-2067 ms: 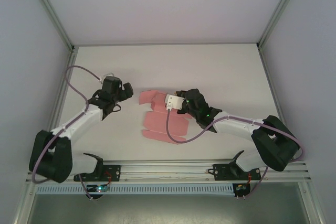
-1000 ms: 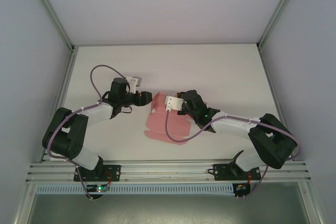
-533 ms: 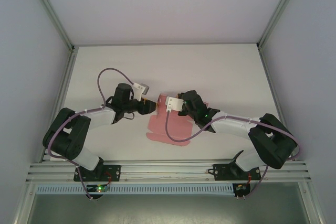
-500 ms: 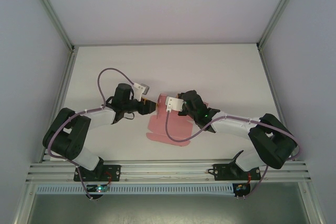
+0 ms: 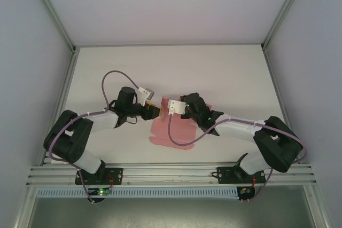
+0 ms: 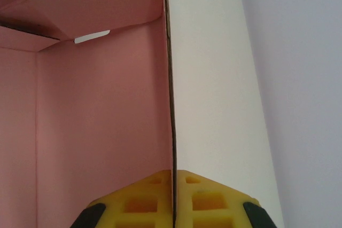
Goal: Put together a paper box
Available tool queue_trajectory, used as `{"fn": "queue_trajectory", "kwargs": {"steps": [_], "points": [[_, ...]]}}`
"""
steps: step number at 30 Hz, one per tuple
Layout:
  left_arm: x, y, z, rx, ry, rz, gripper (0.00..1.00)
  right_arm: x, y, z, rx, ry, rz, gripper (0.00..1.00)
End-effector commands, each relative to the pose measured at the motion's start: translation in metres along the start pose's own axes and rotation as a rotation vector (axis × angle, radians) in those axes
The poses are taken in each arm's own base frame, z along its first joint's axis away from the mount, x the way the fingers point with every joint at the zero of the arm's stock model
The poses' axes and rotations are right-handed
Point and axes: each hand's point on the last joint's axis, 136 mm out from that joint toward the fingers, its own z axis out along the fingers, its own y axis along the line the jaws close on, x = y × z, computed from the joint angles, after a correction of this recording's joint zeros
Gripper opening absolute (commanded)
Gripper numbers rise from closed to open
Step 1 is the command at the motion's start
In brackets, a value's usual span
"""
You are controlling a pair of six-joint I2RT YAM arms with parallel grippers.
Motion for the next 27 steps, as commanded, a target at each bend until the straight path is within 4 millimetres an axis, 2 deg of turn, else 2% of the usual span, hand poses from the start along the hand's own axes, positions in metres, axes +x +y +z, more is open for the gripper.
{"fn": "queue_trajectory", "kwargs": {"steps": [1,9,14,20,27], "points": [[0.001,-0.018,0.006,0.077,0.007,0.083,0.52,-0.008,-0.01,-0.003,0.038,-0.013,-0.003,0.0],[-0.001,-0.009,0.01,0.023,0.004,0.074,0.52,-0.01,0.002,-0.002,0.014,-0.008,-0.028,0.0],[0.006,0.0,0.011,-0.018,0.001,0.044,0.52,-0.009,0.009,-0.007,0.062,0.053,-0.109,0.0],[0.017,-0.005,0.01,0.014,-0.001,0.053,0.53,0.007,0.019,-0.004,0.146,0.183,-0.243,0.0],[0.017,-0.004,0.009,-0.003,-0.024,0.088,0.53,0.011,0.033,-0.001,0.131,0.21,-0.289,0.0]]}}
